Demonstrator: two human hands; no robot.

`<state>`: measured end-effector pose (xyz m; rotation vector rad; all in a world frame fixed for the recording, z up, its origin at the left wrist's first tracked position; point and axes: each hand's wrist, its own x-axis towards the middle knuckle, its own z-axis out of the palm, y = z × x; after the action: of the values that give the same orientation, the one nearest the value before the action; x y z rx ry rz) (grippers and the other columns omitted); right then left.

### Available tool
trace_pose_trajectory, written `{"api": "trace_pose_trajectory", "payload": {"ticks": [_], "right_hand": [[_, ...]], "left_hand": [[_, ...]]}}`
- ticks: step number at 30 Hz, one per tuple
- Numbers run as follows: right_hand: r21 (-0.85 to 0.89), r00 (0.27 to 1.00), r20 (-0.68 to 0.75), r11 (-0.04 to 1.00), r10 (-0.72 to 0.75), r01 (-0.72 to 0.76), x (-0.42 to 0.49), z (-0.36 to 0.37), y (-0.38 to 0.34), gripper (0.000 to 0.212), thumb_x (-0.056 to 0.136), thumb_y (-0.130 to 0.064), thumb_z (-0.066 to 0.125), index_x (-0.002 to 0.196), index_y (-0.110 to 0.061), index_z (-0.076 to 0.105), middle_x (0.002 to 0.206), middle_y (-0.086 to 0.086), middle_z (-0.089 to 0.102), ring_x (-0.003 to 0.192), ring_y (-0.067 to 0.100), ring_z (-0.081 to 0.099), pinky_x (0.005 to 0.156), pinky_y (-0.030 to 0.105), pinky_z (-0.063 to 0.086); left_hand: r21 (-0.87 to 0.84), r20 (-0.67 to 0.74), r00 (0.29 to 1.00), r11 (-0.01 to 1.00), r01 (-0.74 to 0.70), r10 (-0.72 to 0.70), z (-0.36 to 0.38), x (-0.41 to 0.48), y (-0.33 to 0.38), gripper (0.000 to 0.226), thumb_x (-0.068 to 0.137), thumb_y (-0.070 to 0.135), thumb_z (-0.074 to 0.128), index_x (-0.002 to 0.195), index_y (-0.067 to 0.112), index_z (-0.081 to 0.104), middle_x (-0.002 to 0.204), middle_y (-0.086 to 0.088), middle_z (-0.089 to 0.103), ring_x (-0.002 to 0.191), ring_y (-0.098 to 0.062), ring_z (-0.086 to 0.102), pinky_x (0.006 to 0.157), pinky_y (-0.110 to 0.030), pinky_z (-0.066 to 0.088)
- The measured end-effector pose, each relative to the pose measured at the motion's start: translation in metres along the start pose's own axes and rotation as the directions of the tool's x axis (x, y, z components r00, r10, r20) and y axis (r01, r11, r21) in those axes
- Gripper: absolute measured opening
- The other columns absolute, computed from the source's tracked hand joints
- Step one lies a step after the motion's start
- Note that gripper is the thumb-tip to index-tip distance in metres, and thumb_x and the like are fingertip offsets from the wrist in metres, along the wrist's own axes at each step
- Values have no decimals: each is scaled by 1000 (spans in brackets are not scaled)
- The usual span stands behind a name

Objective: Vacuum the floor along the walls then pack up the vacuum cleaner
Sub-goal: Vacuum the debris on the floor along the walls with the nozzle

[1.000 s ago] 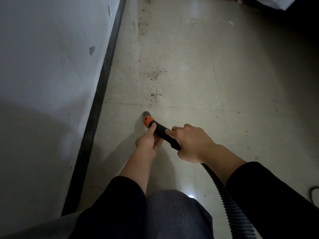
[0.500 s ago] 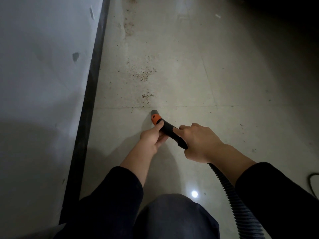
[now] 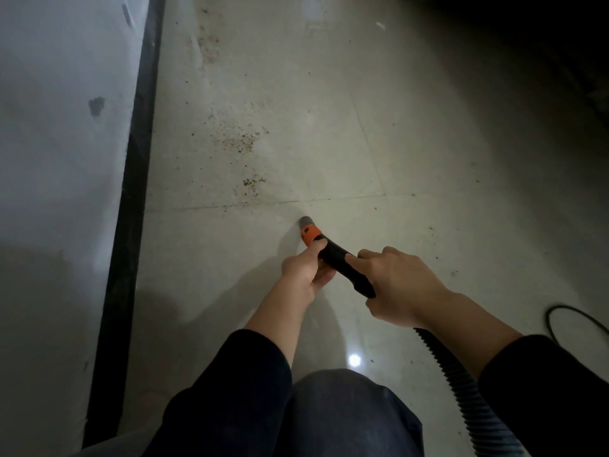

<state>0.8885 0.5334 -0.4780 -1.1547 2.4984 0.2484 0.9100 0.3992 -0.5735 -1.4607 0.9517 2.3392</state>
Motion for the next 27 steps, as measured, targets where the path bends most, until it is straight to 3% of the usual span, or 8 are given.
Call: {"api": "trace_pose_trajectory", "payload": {"ticks": [4,8,13,16,20,25,27], "right_hand": [[10,1000,0,1000,5,-5,-13,7,0,45,82,-17,55,126,-23,45,95,-5,51,81,19,48,60,29,41],[10,1000,-1,1000,-8,8,-11,9,-1,49,83,-18,55,130,-23,43,96,-5,52,83,19,48,60,29,41],[-3,1000,6,1000,-29,29,19,-3,-5,42,81,-16,57,122,-22,46,97,-5,52,84,19,47,54,26,30],[12,1000,9,1000,-23,23,38,-11,-8,45,80,-14,58,123,-22,47,99,-3,53,84,20,45,50,24,23],[68,1000,6,998,-14,13,59,-23,-14,38,80,-11,55,116,-21,49,96,-2,52,83,21,45,51,27,27],[116,999,28,993,-20,17,82,-37,-19,43,79,-9,55,120,-22,50,97,-3,54,83,21,44,58,30,34],[128,999,43,992,-25,19,87,-42,-18,47,78,-9,55,122,-23,50,96,-4,54,82,21,45,60,32,39]], "left_hand": [[35,9,1000,999,3,-4,2,-7,-8,32,91,25,67,113,1,60,96,-15,70,76,-18,68,55,-24,56],[48,10,1000,999,-7,7,-1,-7,-5,32,92,22,65,115,-1,60,99,-17,70,77,-20,69,58,-26,57],[26,-7,1000,999,-23,23,-7,3,24,32,94,18,62,118,-2,56,99,-18,68,75,-22,67,52,-29,55],[122,8,1000,992,-26,25,-9,3,53,22,97,14,58,112,0,53,96,-18,64,80,-24,66,60,-33,56],[308,49,999,951,-8,-7,-16,2,97,12,98,7,54,106,-1,50,102,-21,62,102,-33,64,79,-40,55],[471,75,995,881,28,-72,-25,6,138,14,96,4,57,108,-2,52,107,-26,62,100,-35,65,81,-40,57],[498,84,993,867,31,-84,-26,9,146,16,96,4,56,110,-2,51,111,-25,61,101,-34,66,75,-37,58]]}}
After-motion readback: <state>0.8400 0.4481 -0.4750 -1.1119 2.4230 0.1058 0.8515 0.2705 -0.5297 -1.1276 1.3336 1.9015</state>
